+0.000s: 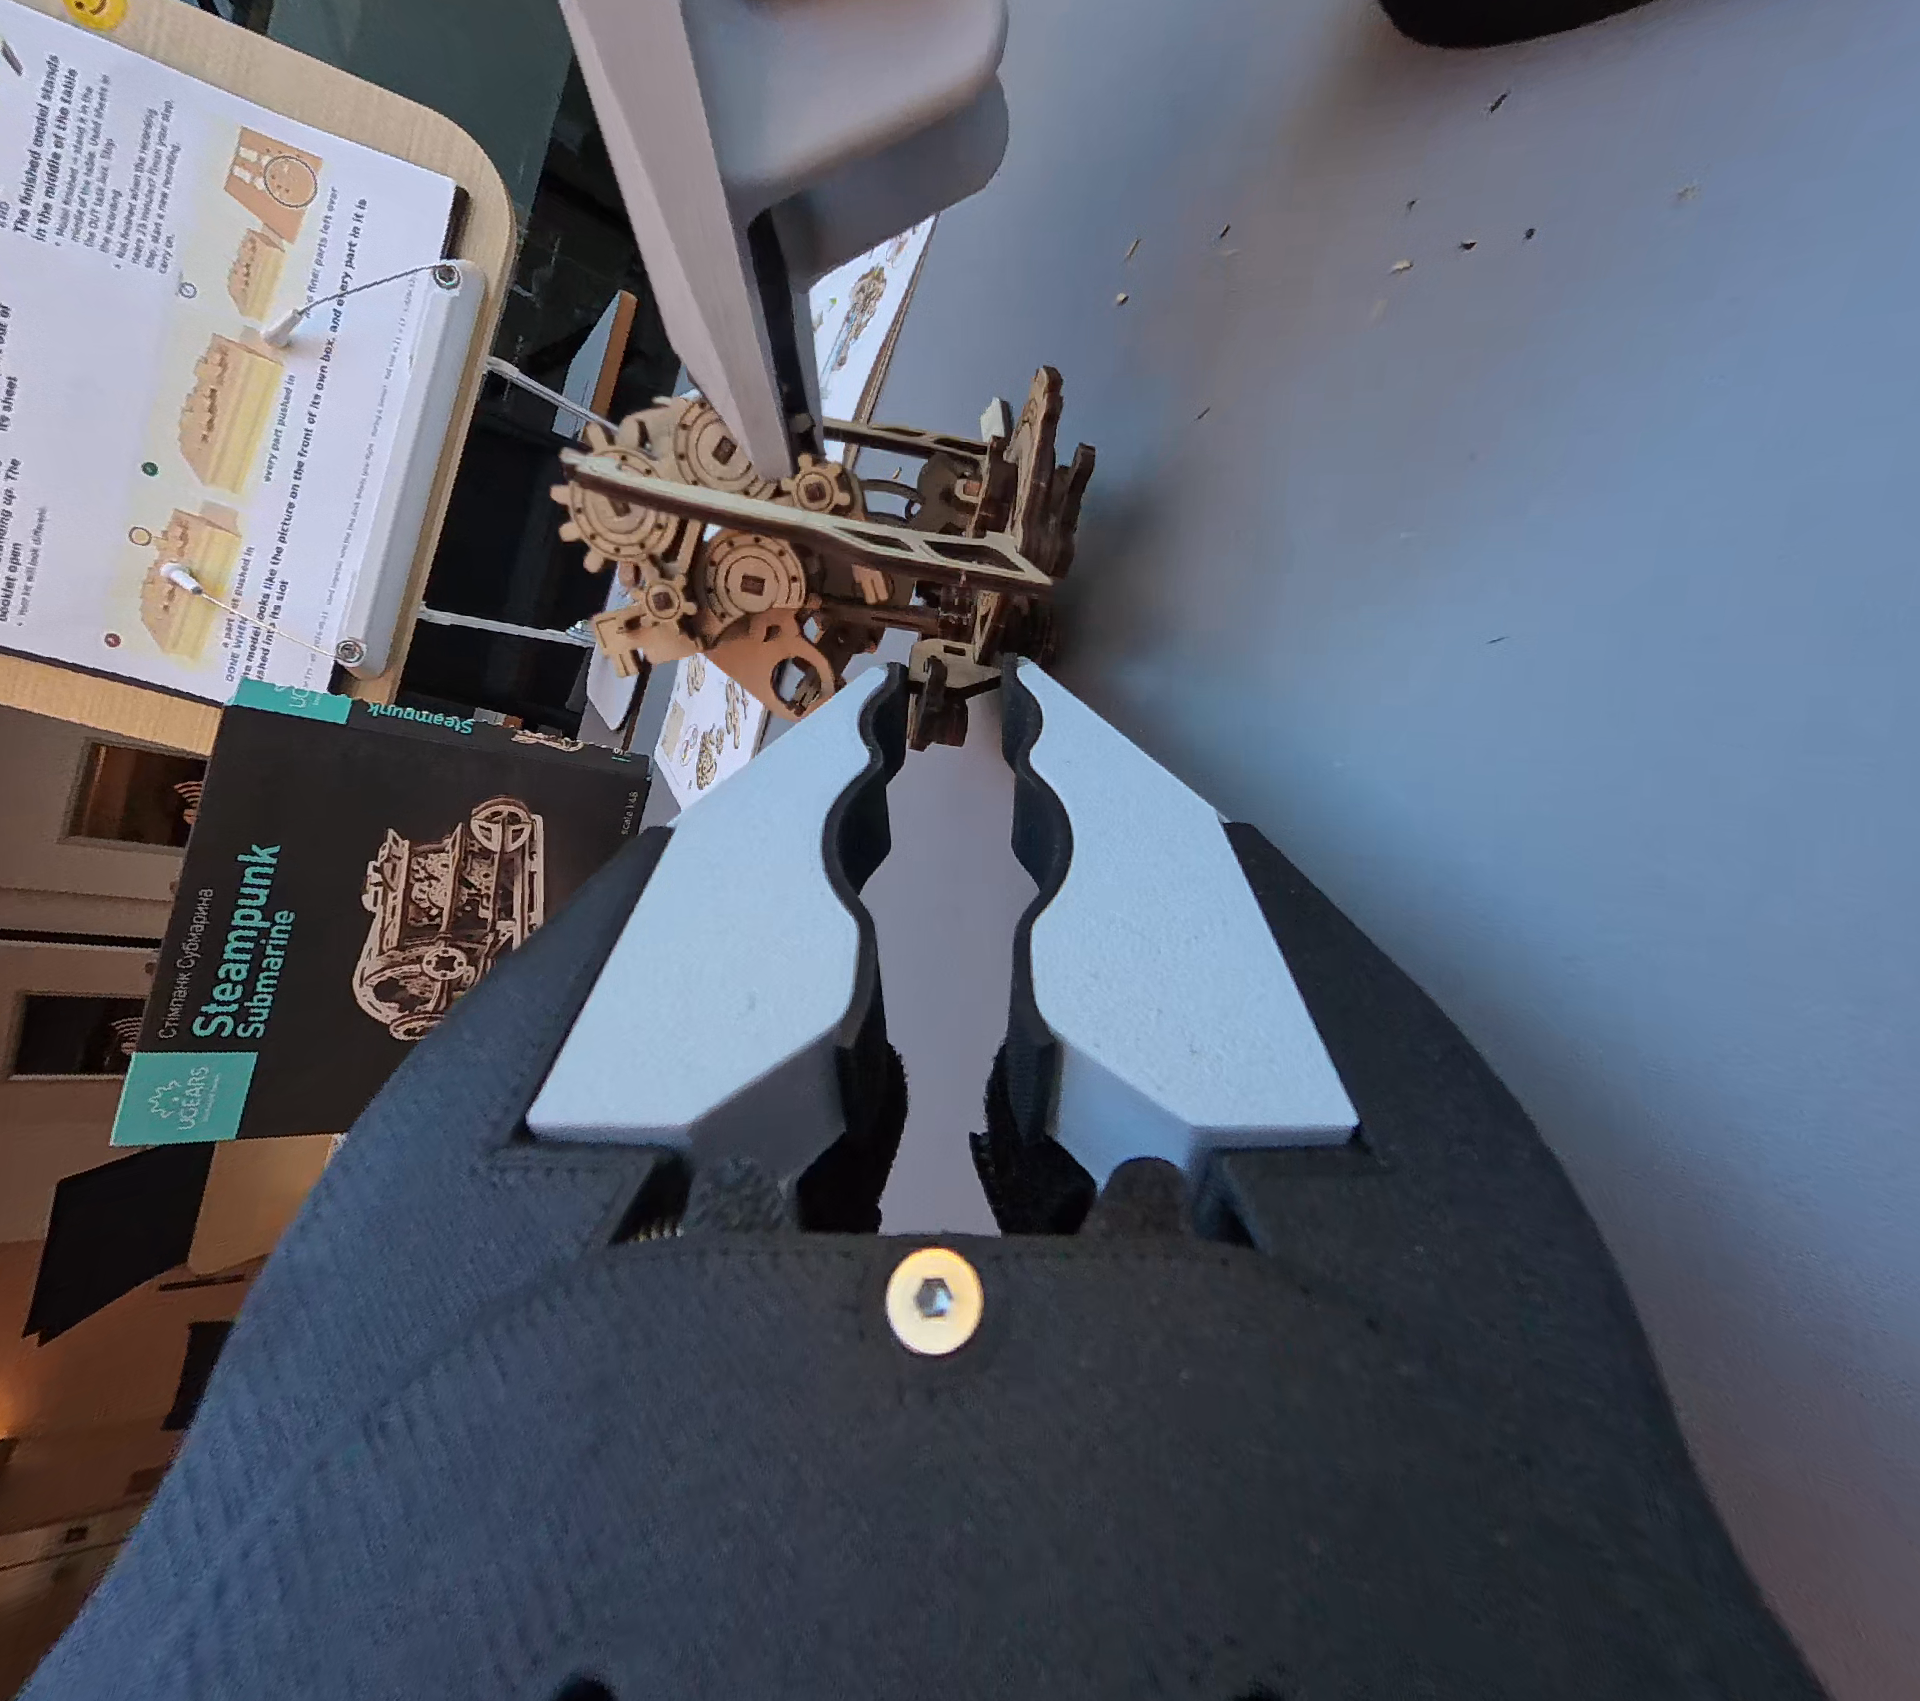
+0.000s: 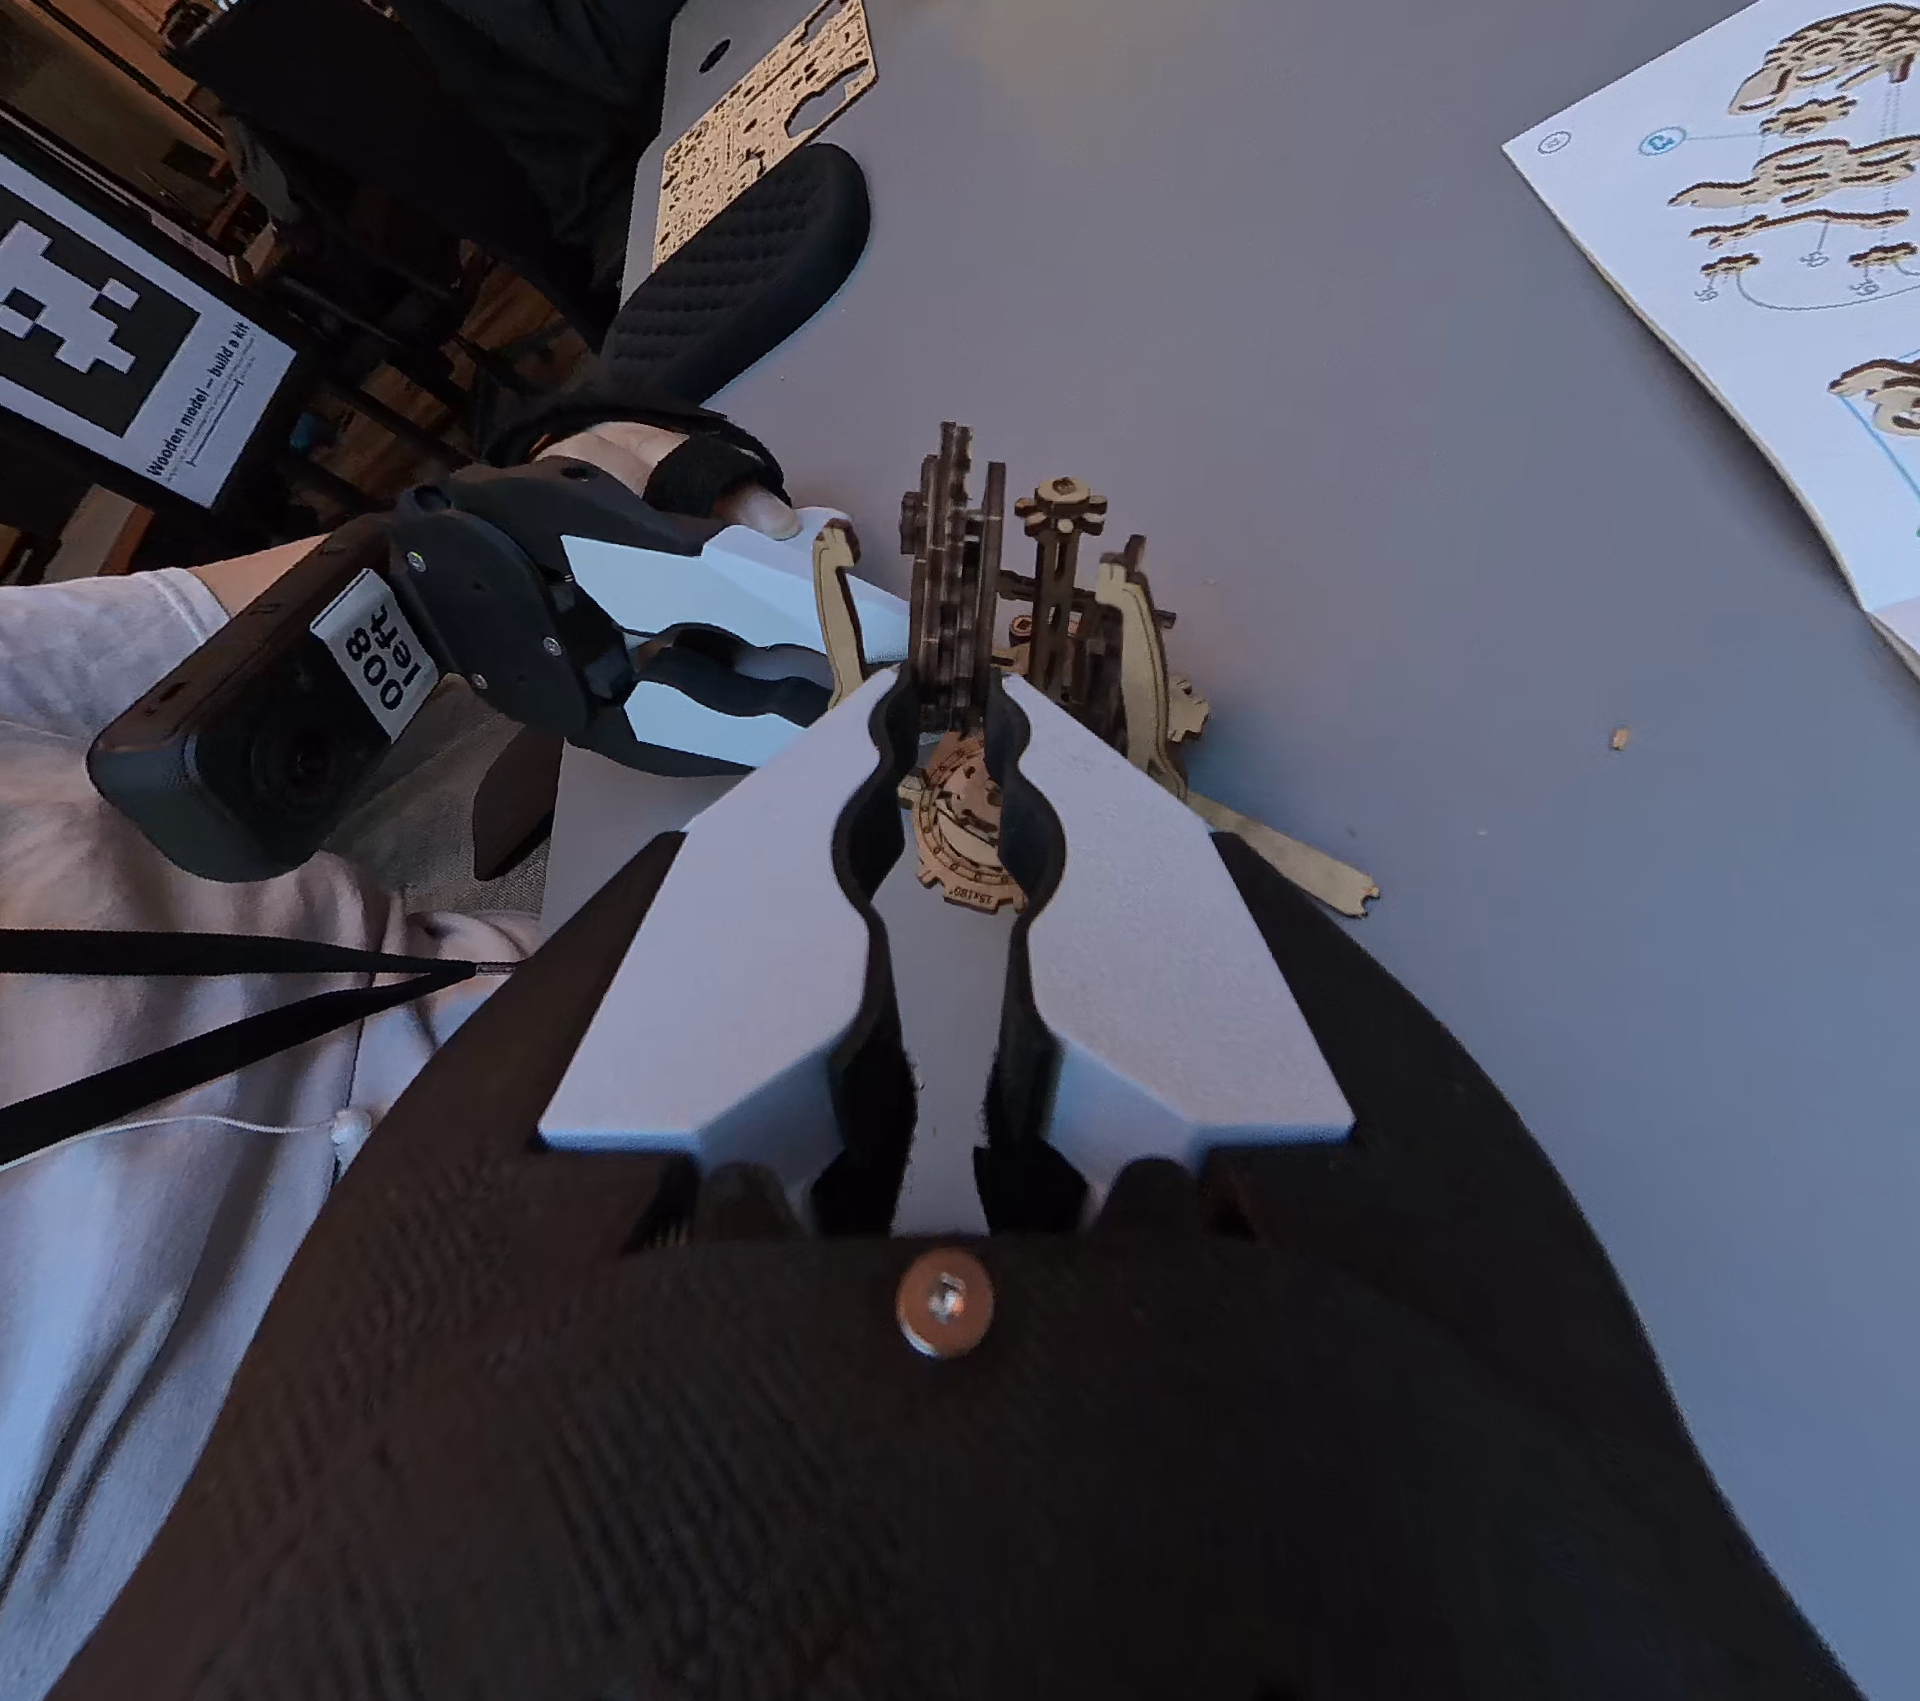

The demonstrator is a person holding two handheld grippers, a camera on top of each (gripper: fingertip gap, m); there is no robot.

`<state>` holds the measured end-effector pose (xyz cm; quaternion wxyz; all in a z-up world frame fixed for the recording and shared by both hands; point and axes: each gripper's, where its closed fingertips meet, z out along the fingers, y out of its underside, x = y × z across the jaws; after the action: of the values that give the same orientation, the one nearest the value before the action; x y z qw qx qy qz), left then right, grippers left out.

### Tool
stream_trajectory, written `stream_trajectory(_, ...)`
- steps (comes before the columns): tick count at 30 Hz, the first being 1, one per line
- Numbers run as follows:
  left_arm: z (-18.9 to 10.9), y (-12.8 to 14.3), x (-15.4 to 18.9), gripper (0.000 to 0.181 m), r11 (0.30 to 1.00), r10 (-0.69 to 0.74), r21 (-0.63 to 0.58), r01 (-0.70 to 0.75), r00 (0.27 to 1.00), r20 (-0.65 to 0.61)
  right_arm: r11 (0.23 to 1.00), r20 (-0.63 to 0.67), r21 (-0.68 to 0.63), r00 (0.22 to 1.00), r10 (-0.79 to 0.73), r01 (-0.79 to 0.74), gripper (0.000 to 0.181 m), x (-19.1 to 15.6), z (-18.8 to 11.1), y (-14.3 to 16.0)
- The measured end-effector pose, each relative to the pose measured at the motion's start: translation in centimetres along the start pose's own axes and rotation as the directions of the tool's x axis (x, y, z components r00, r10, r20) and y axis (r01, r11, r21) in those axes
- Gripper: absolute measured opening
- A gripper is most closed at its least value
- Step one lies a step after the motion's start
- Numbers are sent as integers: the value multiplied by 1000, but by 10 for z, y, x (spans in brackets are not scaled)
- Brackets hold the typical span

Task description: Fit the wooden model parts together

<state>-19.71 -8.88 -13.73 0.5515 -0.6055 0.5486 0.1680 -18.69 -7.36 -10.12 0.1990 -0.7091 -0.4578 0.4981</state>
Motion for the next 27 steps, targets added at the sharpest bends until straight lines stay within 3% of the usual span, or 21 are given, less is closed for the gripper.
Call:
stream_trajectory(7,-2,1,-7,16,1000,-26,-2,26,999,28,993,-47,-99,997,-63,58,10,-4,4,-10)
stream_trajectory(17,-4,0,-5,16,1000,-20,-5,20,1000,24,984,11,-180,1000,8,-6,11,-11,1,-9)
stream_trajectory(23,-3,3,-4,16,1000,-15,-16,16,1000,19,957,59,-291,998,10,7,11,-8,4,-10)
stream_trajectory(27,-3,1,-3,16,1000,-11,-5,11,1000,13,897,89,-440,996,5,35,11,-9,1,-13)
